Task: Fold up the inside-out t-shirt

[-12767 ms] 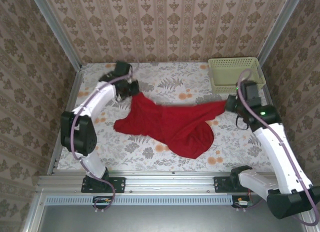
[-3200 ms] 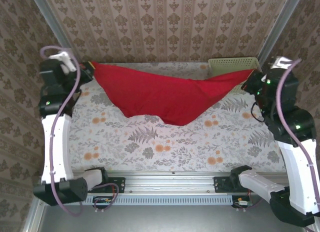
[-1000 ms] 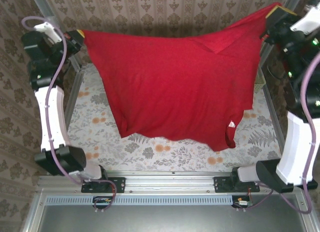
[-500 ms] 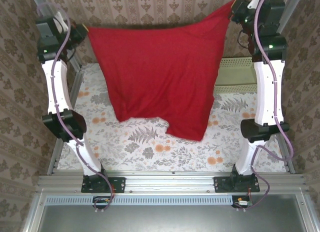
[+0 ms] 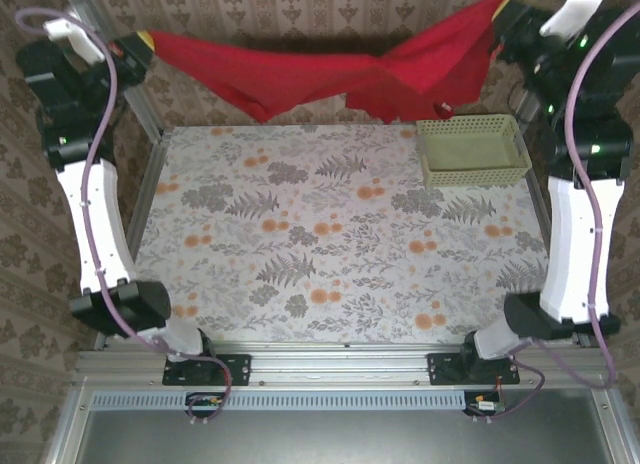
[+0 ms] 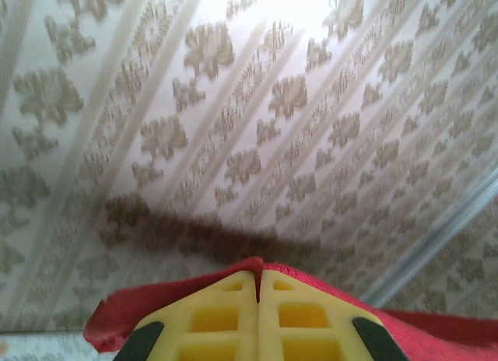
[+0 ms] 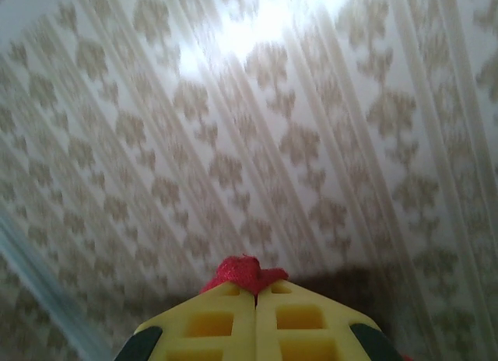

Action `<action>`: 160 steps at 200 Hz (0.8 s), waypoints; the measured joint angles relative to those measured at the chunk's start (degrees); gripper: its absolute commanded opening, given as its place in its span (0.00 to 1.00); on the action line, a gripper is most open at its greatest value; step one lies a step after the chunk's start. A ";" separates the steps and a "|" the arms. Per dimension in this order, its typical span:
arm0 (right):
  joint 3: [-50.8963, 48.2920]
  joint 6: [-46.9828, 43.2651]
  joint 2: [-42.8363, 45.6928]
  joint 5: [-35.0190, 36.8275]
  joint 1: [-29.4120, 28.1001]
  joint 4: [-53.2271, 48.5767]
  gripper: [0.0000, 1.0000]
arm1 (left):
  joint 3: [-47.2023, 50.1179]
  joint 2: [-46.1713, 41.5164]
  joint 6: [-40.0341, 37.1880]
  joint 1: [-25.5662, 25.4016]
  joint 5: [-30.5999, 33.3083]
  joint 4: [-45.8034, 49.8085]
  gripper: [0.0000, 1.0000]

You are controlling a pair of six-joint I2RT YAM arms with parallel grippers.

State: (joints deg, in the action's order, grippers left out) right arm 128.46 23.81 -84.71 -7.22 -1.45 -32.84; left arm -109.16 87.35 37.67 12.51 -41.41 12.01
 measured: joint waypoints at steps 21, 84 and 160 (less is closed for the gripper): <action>-21.75 0.74 10.10 -2.95 0.09 1.55 0.00 | 18.16 -8.33 0.02 0.00 -0.83 -3.52 0.00; -76.59 12.61 34.53 -6.56 0.09 -5.81 0.00 | 63.34 -34.45 -1.75 -5.84 4.42 4.33 0.00; -92.19 22.91 56.06 -3.93 0.09 -23.41 0.00 | 79.58 -55.34 1.60 -5.46 19.39 27.28 0.00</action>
State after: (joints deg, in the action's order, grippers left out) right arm 36.27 46.72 -28.64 -11.16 -1.37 -56.25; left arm -29.58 32.01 39.27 7.05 -22.02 39.29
